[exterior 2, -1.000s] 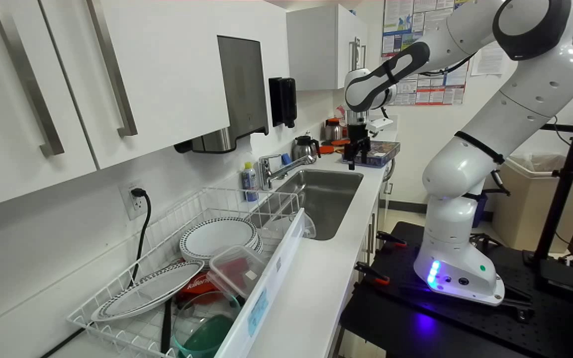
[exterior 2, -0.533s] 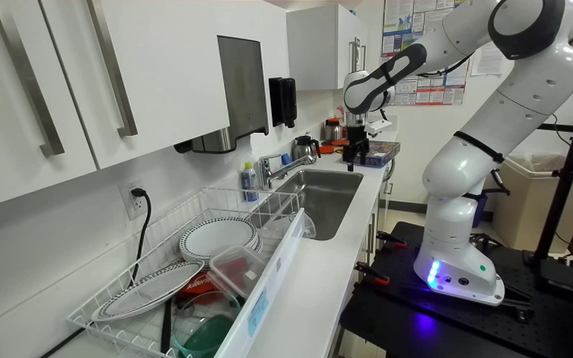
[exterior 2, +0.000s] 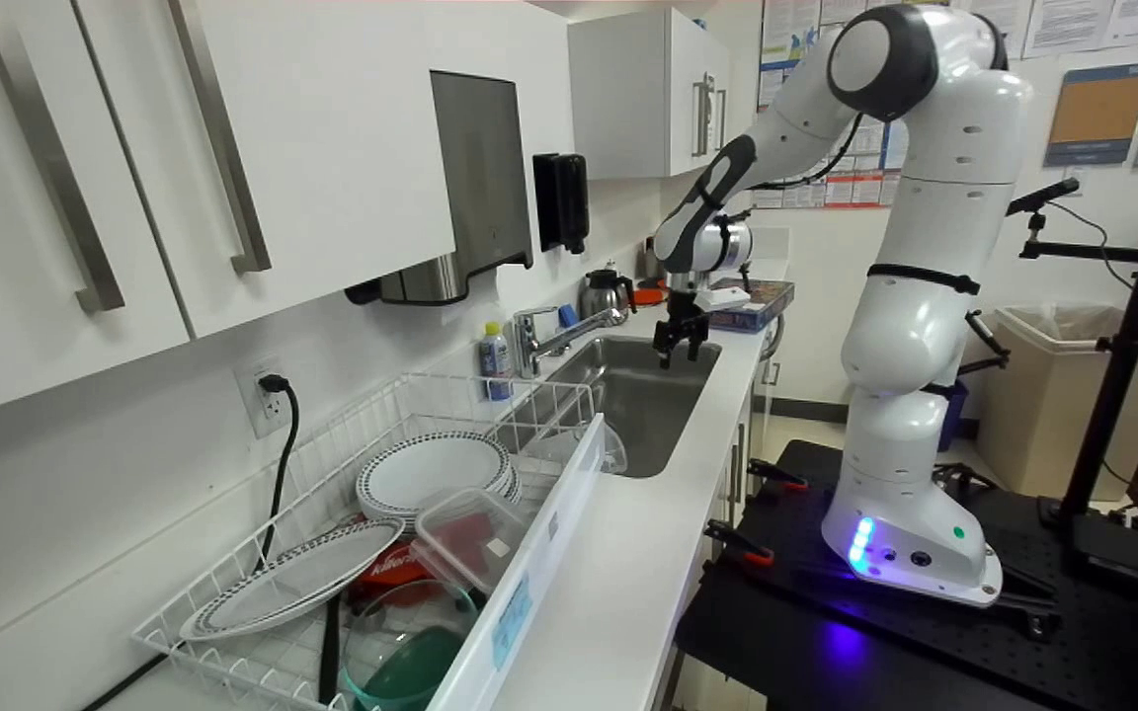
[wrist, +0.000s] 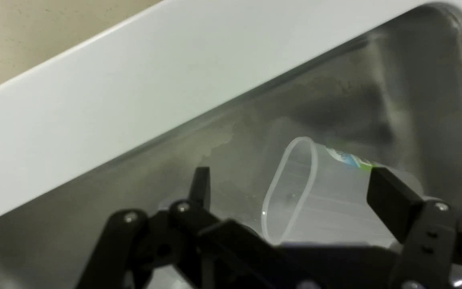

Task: Pick up the plastic container from the sink and slightly move it to the right.

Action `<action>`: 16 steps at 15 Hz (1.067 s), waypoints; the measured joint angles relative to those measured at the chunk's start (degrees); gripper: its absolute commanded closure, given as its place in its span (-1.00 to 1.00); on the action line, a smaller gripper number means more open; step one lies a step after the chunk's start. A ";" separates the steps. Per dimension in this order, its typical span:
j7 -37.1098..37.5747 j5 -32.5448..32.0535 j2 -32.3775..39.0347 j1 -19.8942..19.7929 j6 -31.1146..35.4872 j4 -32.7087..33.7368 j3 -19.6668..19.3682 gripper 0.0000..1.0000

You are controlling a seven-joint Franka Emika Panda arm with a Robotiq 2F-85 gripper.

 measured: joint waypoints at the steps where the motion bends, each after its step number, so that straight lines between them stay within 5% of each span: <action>1: -0.05 0.16 2.60 -0.22 0.42 1.23 0.22 -1.00; 11: 0.50 0.43 2.48 -0.78 0.40 1.47 1.22 -1.00; 16: -5.48 7.46 12.85 -1.03 6.15 6.53 4.94 -1.00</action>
